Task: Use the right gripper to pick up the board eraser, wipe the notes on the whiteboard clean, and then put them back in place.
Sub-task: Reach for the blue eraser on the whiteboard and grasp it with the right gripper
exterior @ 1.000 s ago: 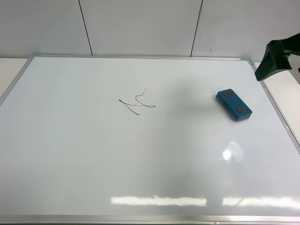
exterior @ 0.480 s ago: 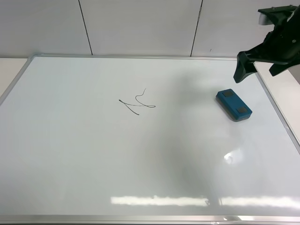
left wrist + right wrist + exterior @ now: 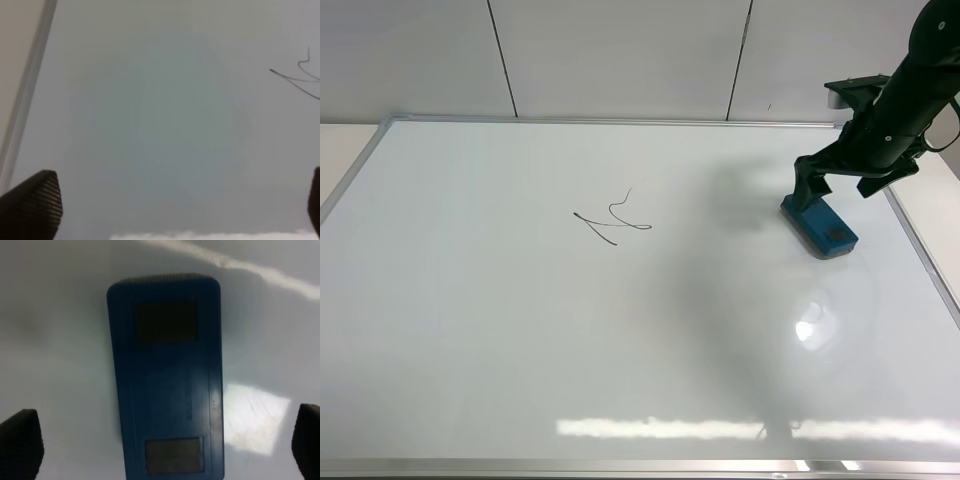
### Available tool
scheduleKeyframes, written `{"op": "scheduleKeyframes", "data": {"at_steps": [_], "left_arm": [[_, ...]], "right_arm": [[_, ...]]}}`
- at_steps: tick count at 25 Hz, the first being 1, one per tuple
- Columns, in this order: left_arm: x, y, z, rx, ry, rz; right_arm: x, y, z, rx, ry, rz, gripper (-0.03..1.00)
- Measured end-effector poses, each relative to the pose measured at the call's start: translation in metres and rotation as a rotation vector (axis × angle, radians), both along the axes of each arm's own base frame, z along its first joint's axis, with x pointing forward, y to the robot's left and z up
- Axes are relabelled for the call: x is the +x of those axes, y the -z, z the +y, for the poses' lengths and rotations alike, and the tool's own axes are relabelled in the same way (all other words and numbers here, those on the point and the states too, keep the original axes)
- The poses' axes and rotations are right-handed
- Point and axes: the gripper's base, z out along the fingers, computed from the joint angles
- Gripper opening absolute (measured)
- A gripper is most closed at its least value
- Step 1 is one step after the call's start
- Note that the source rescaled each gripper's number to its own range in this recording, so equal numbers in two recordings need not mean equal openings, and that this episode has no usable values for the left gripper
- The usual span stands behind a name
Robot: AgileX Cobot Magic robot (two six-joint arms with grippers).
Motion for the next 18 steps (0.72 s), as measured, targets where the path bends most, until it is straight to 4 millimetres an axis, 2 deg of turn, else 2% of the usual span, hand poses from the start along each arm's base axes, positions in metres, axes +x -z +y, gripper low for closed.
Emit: {"op": "scheduleKeyframes", "data": {"at_steps": [7,18], "left_arm": [[0.0,0.0,0.0,0.0,0.0,0.0],[0.0,0.0,0.0,0.0,0.0,0.0]], "right_arm": [[0.005,0.016,0.001,0.008,-0.001,0.014,1.0],[0.01,0.02,0.002,0.009,-0.028,-0.027,1.0]]}}
